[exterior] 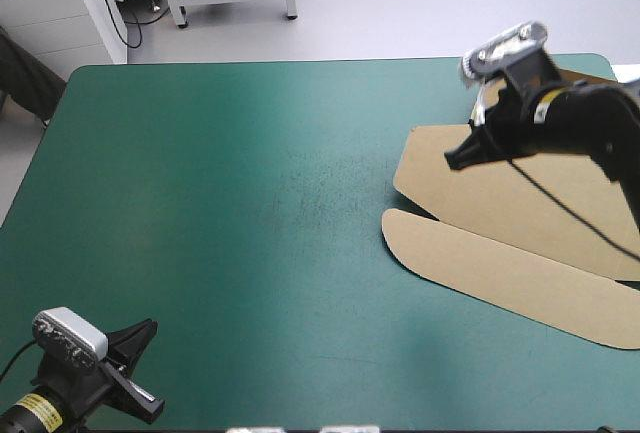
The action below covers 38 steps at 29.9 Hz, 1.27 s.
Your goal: Fold the box
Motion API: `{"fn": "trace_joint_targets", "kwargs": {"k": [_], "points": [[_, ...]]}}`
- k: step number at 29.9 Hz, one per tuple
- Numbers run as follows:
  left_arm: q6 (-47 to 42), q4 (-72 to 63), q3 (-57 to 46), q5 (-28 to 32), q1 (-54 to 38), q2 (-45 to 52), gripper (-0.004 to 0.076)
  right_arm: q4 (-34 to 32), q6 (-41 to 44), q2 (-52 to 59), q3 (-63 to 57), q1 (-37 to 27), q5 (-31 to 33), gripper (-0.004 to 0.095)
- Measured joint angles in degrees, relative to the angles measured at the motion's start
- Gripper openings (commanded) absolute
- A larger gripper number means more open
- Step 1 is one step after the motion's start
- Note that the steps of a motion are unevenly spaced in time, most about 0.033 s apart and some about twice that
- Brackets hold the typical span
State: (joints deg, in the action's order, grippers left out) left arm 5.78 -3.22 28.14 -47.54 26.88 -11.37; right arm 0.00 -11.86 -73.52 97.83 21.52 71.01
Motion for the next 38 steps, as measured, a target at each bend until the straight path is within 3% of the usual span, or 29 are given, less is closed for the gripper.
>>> {"fn": "trace_joint_targets", "kwargs": {"k": [6,15,20,27,38], "points": [[0.0,0.0,0.0,0.0,0.0,0.0,-0.0008,-7.3,10.4,15.8,-21.5,8.6,-8.4,0.0],[0.0,-2.5,-4.8,3.4,0.0,0.0,-0.0008,-10.0,17.6,40.4,-55.1,9.3,-20.9,0.0],[0.2,-5.5,-7.0,7.3,0.0,0.0,-0.0008,-10.1,19.7,53.0,-69.6,9.3,-24.7,0.0],[0.2,-6.0,-7.1,7.7,0.0,0.0,-0.0008,-9.9,21.7,65.3,-75.0,9.3,-29.0,0.0],[0.2,-6.1,-7.1,7.7,0.0,0.0,-0.0008,-9.8,22.1,67.0,-75.0,9.3,-29.2,-0.0001]]}}
